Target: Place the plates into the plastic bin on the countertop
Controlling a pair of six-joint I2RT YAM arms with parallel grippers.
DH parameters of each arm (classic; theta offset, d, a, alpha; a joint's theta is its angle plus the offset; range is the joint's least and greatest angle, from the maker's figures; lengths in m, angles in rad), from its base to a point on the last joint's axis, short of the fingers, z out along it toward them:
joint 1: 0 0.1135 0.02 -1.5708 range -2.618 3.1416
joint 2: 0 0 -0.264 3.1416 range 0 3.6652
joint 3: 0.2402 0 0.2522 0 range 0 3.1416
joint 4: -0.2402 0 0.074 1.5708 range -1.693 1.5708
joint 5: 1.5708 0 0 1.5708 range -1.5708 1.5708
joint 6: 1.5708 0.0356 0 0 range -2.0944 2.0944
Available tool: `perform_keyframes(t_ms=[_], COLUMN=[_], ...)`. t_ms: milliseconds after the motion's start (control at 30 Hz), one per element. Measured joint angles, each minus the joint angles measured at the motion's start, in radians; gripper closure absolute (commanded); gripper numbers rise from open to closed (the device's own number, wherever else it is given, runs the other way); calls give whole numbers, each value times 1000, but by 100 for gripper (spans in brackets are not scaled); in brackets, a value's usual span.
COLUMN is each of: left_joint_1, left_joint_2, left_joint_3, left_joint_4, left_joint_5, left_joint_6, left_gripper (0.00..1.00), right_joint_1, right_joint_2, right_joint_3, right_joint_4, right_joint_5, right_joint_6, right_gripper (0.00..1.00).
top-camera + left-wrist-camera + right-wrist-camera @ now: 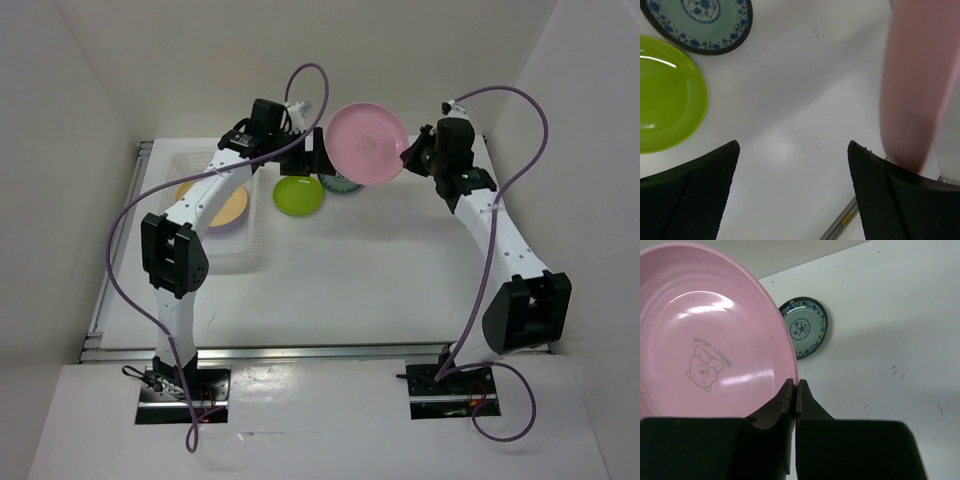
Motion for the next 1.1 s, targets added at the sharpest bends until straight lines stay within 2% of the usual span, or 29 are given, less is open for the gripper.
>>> perform_keyframes(t_ms=[267, 467, 667, 833, 933, 1100], left_joint_1=[12, 11, 10, -2, -5, -6], left_joint_2=[-12, -77, -229, -313, -286, -218], left_joint_3=[-72, -107, -133, -132, -127, -169], left_joint_4=[5, -29, -46, 23, 26, 7], left_joint_5=[-55, -146, -267, -252, -243, -278], left_joint_6=[-21, -21, -7, 3, 3, 2], left_gripper=[14, 7, 2, 9, 10, 20], right_joint_1=[99, 141, 165, 216, 240, 246], right_joint_2=[-18, -32, -20, -13, -13, -32], right_joint_3=[0, 0, 0, 0, 0, 0], right_joint_4=[-16, -34, -78, -93, -93, -92], right_joint_5=[148, 217, 226, 203, 196, 180], right_joint_6=[-13, -20, -35, -44, -51, -59], right_gripper=[100, 100, 100, 100, 100, 100])
